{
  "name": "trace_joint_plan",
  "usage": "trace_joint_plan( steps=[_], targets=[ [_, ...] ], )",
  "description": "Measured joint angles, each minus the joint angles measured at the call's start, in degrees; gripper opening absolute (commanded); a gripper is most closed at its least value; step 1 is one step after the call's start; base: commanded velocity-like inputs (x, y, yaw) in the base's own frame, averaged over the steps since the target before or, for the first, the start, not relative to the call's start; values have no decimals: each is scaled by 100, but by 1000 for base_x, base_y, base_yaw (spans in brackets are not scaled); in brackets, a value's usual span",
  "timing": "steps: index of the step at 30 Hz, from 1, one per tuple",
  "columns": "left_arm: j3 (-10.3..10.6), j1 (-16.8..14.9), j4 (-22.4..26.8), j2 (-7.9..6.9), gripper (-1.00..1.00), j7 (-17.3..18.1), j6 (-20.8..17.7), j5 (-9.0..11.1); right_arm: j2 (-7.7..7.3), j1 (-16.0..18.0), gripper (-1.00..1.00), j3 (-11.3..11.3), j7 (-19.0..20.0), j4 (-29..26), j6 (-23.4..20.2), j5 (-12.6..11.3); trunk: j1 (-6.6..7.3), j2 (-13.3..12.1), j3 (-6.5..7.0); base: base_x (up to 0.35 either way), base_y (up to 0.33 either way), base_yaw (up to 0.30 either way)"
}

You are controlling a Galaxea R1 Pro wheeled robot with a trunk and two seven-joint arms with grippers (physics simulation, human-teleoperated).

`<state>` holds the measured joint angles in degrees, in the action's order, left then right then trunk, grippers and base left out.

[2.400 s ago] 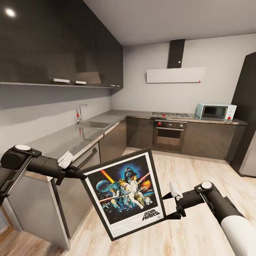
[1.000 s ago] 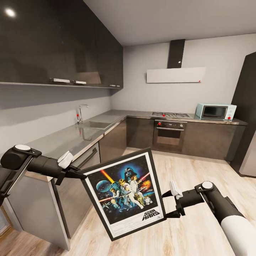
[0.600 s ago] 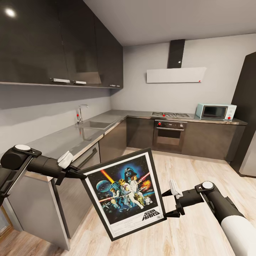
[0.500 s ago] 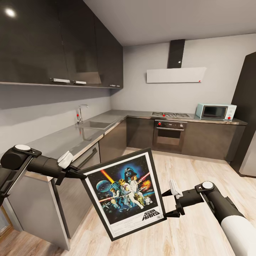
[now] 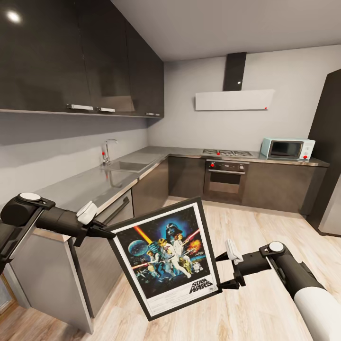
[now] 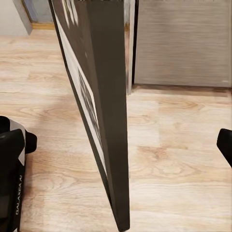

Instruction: Pick up the poster from the kitchen countertop and hang it on one of the wall nails in the kitchen.

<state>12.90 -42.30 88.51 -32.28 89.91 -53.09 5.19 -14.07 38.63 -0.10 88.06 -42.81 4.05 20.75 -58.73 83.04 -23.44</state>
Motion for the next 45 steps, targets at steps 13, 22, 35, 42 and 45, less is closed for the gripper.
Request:
trace_joint_plan(
  steps=[13,22,35,42,45],
  targets=[
    [2,0,0,0,-100,0,0,0,1,0,100,7,-48,-3,3,-83,0,0,0,0,0,0],
    [1,0,0,0,-100,0,0,2,2,0,100,11,-60,4,6,-84,0,0,0,0,0,0],
    [-1,0,0,0,-100,0,0,15,113,0,100,14,-164,5,7,-85,0,0,0,0,0,0],
    [-1,0,0,0,-100,0,0,14,116,0,100,18,-197,5,7,-88,0,0,0,0,0,0],
    [-1,0,0,0,-100,0,0,13,116,0,100,14,-199,0,9,-91,0,0,0,0,0,0]
  ],
)
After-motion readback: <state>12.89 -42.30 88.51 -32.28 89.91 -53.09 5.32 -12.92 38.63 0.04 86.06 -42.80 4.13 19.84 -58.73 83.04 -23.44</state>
